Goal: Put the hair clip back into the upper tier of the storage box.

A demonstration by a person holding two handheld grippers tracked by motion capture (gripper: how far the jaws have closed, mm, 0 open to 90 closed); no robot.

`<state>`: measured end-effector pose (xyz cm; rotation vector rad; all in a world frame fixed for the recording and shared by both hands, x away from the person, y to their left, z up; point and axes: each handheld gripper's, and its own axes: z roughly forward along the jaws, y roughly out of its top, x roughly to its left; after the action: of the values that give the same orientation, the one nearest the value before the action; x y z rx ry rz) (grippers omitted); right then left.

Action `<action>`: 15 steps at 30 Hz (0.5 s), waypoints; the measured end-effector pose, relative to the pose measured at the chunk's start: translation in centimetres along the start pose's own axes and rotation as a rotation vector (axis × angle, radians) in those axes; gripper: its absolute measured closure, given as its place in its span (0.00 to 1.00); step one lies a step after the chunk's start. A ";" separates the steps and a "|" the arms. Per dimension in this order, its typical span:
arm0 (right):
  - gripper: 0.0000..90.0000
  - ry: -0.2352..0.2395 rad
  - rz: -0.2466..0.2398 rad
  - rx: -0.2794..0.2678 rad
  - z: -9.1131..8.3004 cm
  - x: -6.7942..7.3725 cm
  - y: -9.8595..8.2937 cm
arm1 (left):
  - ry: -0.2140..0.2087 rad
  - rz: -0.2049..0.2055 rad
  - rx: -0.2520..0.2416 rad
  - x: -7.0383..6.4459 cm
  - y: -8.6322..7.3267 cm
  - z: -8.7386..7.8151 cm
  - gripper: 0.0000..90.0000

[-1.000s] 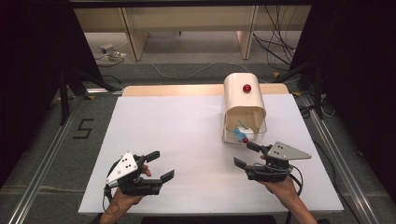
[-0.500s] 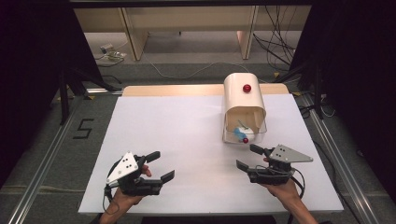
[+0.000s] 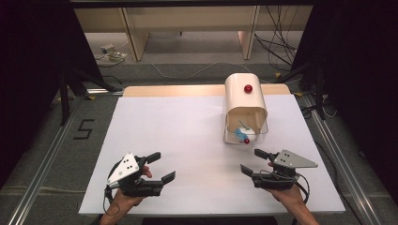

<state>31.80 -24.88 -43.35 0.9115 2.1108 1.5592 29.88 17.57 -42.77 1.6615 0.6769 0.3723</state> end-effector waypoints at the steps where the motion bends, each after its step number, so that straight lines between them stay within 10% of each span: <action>1: 0.24 0.001 0.001 -0.001 0.0 0.0 0.0 | -0.001 -0.001 0.000 0.0 0.0 0.0 0.17; 15: 0.24 -0.003 -0.002 -0.006 -0.3 0.0 -0.2 | -0.001 0.000 -0.002 0.0 0.0 0.0 0.17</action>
<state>31.57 -25.13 -43.41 0.9082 2.1032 1.5619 29.87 17.56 -42.76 1.6594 0.6758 0.3716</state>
